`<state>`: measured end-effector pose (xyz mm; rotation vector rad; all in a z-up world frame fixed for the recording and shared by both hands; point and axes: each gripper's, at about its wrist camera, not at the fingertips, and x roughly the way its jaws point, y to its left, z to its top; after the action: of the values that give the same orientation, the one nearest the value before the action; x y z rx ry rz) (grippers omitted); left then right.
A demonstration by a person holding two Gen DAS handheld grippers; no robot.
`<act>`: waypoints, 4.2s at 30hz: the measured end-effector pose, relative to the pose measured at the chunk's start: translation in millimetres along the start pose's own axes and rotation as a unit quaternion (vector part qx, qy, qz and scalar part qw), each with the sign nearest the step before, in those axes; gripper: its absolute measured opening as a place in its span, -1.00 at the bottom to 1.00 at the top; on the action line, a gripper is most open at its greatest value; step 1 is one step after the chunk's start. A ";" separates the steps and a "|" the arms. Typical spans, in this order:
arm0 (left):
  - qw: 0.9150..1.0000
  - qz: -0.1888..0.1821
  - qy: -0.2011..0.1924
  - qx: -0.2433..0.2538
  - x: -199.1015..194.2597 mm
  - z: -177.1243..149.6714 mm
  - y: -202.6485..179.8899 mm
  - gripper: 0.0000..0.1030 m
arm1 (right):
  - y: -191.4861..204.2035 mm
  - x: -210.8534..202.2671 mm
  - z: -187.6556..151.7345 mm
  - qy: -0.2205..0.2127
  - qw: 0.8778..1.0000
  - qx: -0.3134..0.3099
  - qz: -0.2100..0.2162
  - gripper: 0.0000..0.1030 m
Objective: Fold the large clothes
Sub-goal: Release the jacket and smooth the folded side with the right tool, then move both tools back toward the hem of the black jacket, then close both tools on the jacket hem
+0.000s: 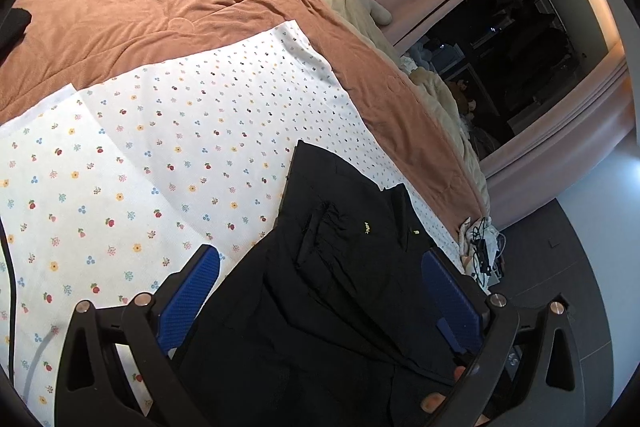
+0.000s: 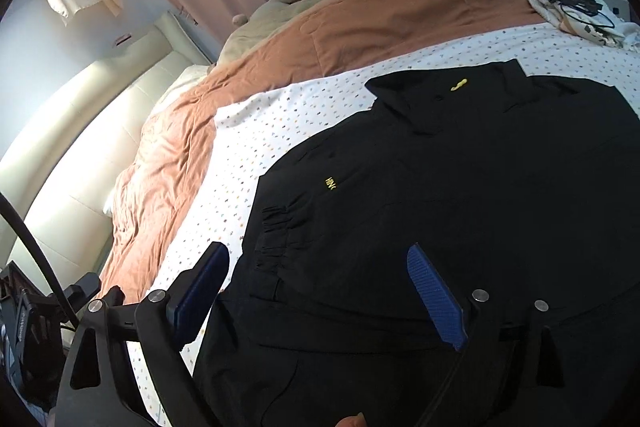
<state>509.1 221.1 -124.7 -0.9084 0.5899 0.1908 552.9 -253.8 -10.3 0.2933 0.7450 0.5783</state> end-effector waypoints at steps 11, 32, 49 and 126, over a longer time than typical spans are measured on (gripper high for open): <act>0.999 0.002 -0.014 0.051 -31.9 -7.9 -47.8 1.00 | -29.6 -62.8 -4.4 -0.024 0.998 0.047 -0.035 0.75; 0.992 -0.038 -0.075 0.098 -144.1 -106.4 -52.6 1.00 | -33.9 -211.8 -78.7 -0.089 0.985 0.108 -0.100 0.75; 0.976 0.033 -0.086 0.199 -263.4 -168.5 -35.5 1.00 | -71.6 -368.2 -191.9 -0.153 0.973 0.141 -0.096 0.75; 0.988 -0.045 0.142 0.029 -186.2 -213.7 140.0 0.48 | -244.6 -390.1 -294.1 -0.100 0.965 0.241 0.004 0.07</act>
<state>214.3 154.8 -217.5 -0.9106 0.8129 -0.0389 209.4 -666.5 -111.5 0.7936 0.6810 0.3606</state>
